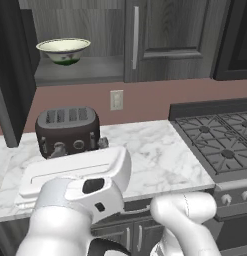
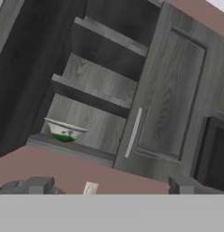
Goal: Open the cabinet. Pick the bowls from the counter and place them in the cabinet. Then close the cabinet.
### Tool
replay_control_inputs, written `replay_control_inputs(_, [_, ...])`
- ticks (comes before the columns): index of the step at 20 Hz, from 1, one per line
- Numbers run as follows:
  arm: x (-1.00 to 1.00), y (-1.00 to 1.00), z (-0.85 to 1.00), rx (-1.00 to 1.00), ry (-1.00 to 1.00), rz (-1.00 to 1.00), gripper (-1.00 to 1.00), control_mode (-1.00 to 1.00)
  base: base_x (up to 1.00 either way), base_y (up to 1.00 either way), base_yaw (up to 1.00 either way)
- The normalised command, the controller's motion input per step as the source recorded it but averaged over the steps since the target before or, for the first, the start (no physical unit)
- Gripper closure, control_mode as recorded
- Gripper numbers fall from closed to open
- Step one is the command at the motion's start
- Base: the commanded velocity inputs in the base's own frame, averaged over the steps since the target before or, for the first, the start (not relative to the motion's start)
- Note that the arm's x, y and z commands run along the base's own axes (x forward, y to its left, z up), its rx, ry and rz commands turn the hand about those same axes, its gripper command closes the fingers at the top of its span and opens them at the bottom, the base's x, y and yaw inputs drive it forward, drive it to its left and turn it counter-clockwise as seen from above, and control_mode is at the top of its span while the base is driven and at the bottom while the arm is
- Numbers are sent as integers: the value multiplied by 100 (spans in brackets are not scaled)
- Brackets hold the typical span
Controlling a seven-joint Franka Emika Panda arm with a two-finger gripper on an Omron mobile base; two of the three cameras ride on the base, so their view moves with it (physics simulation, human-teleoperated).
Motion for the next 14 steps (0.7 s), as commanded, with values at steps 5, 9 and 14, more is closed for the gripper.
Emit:
replay_control_inputs(5, [0, 62, 0, 0, 10, 0, -100, -100, 0, 0, 0])
replay_control_inputs(9, [-11, 47, -7, 3, 8, 0, -100, -100, 0, 0, 0])
replay_control_inputs(14, [-3, 49, -2, 2, 5, 0, -100, -100, 0, 0, 0])
